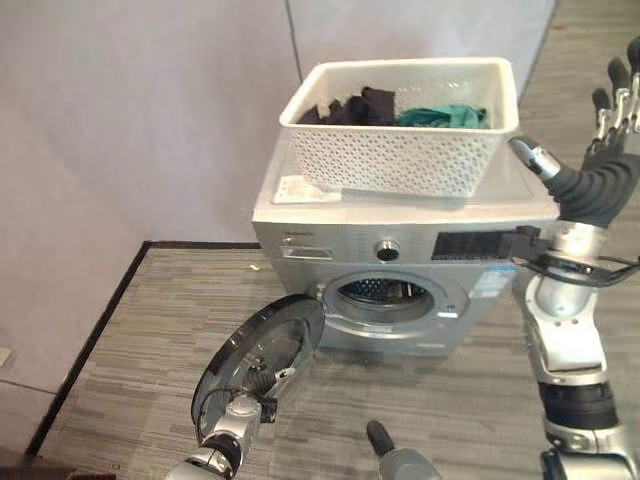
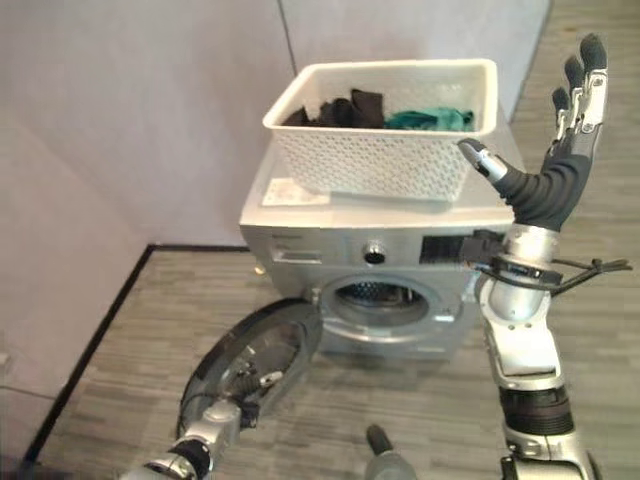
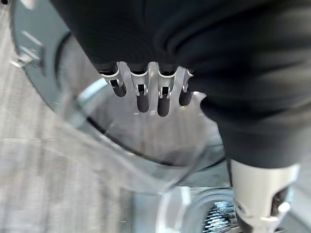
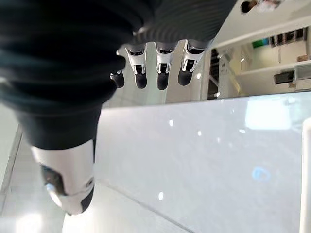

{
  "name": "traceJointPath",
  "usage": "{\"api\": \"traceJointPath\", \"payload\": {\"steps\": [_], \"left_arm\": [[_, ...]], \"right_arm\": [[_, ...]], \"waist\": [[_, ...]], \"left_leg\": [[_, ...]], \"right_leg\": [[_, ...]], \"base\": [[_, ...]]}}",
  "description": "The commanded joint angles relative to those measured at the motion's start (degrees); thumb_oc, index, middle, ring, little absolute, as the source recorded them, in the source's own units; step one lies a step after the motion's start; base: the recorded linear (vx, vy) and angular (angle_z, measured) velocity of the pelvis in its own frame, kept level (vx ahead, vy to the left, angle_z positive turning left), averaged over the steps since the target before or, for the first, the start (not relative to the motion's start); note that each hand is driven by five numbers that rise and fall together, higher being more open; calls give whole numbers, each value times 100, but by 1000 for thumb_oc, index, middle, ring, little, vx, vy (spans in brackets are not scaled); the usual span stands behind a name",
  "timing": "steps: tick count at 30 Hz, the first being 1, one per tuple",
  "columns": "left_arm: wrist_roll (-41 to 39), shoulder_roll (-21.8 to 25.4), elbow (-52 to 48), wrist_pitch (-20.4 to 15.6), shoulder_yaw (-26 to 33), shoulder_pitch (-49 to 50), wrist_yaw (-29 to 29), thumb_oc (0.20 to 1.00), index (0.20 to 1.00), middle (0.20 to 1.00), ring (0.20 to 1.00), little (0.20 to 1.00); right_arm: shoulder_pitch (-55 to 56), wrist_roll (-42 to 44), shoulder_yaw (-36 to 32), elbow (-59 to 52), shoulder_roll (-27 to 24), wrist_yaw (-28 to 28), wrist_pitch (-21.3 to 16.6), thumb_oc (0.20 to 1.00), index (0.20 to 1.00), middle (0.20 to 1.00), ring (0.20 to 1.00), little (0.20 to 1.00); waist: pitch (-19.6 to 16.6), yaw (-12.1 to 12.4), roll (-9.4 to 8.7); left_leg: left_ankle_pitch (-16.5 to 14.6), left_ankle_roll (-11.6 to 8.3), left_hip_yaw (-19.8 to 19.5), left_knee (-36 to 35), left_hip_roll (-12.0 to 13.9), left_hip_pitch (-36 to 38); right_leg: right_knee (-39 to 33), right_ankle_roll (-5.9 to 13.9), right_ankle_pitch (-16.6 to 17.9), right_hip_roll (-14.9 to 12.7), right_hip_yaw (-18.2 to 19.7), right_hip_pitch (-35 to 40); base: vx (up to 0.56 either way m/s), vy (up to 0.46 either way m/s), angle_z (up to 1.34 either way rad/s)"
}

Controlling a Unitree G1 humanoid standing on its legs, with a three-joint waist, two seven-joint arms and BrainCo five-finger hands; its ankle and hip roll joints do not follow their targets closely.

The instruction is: Grab the laundry basket,head to the washer,open it,put in the laundry and shut it.

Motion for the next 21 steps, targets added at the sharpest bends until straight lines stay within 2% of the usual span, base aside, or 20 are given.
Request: {"api": "traceJointPath", "payload": {"steps": [1, 2, 3, 4, 5, 6, 7, 8, 9, 10, 11, 12, 14, 15, 17, 19, 21], "left_arm": [[70, 310, 318, -82, -162, -197, -10, 1000, 1000, 1000, 1000, 1000], [62, 329, 342, -82, -153, -193, -12, 1000, 1000, 1000, 1000, 1000], [-2, 371, 295, -60, -142, -167, -27, 1000, 1000, 1000, 1000, 1000], [-53, 398, 225, -56, -140, -143, -49, 1000, 1000, 1000, 1000, 1000], [-103, 443, 161, -36, -131, -100, -66, 1000, 1000, 1000, 1000, 1000], [-116, 488, 118, -34, -106, -45, -67, 1000, 1000, 1000, 1000, 1000], [-155, 518, -6, -36, -51, -8, -103, 1000, 1000, 1000, 1000, 1000], [-156, 517, -11, -32, -61, -9, -101, 1000, 1000, 1000, 1000, 1000], [-164, 517, -82, -50, -54, 24, -145, 1000, 1000, 1000, 1000, 1000], [-102, 549, -248, -88, -186, 67, -219, 1000, 1000, 1000, 1000, 1000], [-102, 544, -254, -84, -193, 66, -217, 1000, 1000, 1000, 1000, 1000], [-40, 567, -429, -112, -298, 134, -254, 1000, 1000, 1000, 1000, 1000], [-18, 561, -406, -75, -399, 147, -319, 1000, 1000, 1000, 1000, 1000], [-3, 627, -593, -80, -374, 257, -370, 1000, 1000, 1000, 1000, 1000], [-63, 625, -616, -78, -359, 349, -429, 1000, 1000, 1000, 1000, 1000], [-91, 805, -880, -32, -356, 642, -634, 1000, 1000, 1000, 1000, 1000], [-133, 836, -971, -6, -334, 719, -711, 1000, 1000, 1000, 1000, 1000]], "right_arm": [[-134, -133, -477, -142, -87, 49, -146, 1000, 1000, 1000, 1000, 1000], [-137, -129, -490, -178, -188, 79, -149, 1000, 1000, 1000, 1000, 1000], [-160, -29, -510, -238, -273, 155, -169, 1000, 1000, 1000, 1000, 1000], [-149, 116, -488, -262, -340, 195, -210, 1000, 1000, 1000, 1000, 1000], [-172, 271, -447, -248, -419, 291, -245, 1000, 1000, 1000, 1000, 1000], [-142, 382, -410, -232, -532, 392, -230, 1000, 1000, 1000, 1000, 1000], [1, 402, -446, -245, -929, 596, -73, 1000, 1000, 1000, 1000, 1000], [10, 409, -461, -247, -933, 600, -72, 1000, 1000, 1000, 1000, 1000], [41, 389, -525, -223, -1127, 680, -12, 1000, 1000, 1000, 1000, 1000], [76, 377, -649, -82, -1497, 762, 71, 1000, 1000, 1000, 1000, 1000], [75, 383, -654, -70, -1509, 761, 64, 1000, 1000, 1000, 1000, 1000], [81, 278, -635, 39, -1716, 831, 155, 1000, 1000, 1000, 1000, 1000], [180, 250, -808, 407, -1932, 820, 401, 1000, 1000, 1000, 1000, 1000], [362, 164, -802, 652, -2121, 1051, 560, 1000, 1000, 1000, 1000, 1000], [683, 228, -1061, 690, -2281, 1229, 695, 1000, 1000, 1000, 1000, 1000], [1143, 46, -1432, 1128, -2816, 1544, 1002, 1000, 1000, 1000, 1000, 1000], [1270, 102, -1511, 1274, -3017, 1711, 1062, 1000, 1000, 1000, 1000, 1000]], "waist": [[-515, 14, -453], [-530, 39, -493], [-524, 76, -600], [-493, 158, -756], [-442, 204, -902], [-422, 255, -1004], [-352, 396, -1164], [-359, 415, -1189], [-329, 478, -1226], [-298, 588, -1266], [-304, 597, -1282], [-268, 666, -1209], [-246, 621, -1159], [-250, 707, -1056], [-295, 665, -1036], [-423, 664, -954], [-416, 654, -928]], "left_leg": [[-263, 255, -384, 961, -313, 468], [108, 207, -363, 1311, -212, 290], [578, 157, -421, 2004, -150, -34], [858, 212, -392, 2517, -87, -303], [988, 279, -416, 3175, -43, -661], [1008, 379, -281, 3297, 60, -793], [520, 486, -11, 3132, -48, -1148], [551, 500, 7, 3122, -80, -1161], [235, 502, 72, 2912, -251, -1353], [-128, 486, 246, 2177, -626, -1658], [-77, 493, 256, 2129, -651, -1653], [-111, 491, 356, 1672, -771, -1716], [-15, 411, 600, 1353, -711, -1661], [-165, 462, 211, 1215, -993, -1477], [-184, 508, 194, 1090, -1012, -1392], [-181, 624, 248, 865, -1037, -1214], [-172, 661, 198, 811, -1061, -1172]], "right_leg": [[843, 500, -15, -333, 253, -1156], [816, 427, -82, -267, 151, -1035], [738, 302, -85, -239, 81, -878], [670, 178, -127, -231, 56, -704], [577, 62, -111, -255, 7, -572], [512, -20, -157, -248, -15, -443], [365, -26, -258, -381, -68, -173], [346, -14, -231, -413, -49, -186], [286, 7, -284, -476, -88, -66], [189, 80, -343, -594, -161, 85], [180, 87, -326, -620, -155, 73], [167, 112, -365, -633, -222, 165], [209, 142, -411, -669, -250, 201], [299, 199, -454, -649, -179, 179], [316, 227, -458, -681, -201, 206], [528, 307, -545, -752, -134, 184], [706, 357, -565, -759, -60, 123]], "base": [[168, -263, 22], [158, -252, 16], [200, -390, 15], [159, -392, 17], [127, -336, 12], [197, -283, 3], [161, -164, 10], [194, -68, 26], [134, 71, 23], [139, 68, 13], [108, 128, 26], [32, 106, 37], [75, 187, 7], [130, 227, -14], [111, 162, -32], [98, 154, -25], [-1, 60, -13]]}}
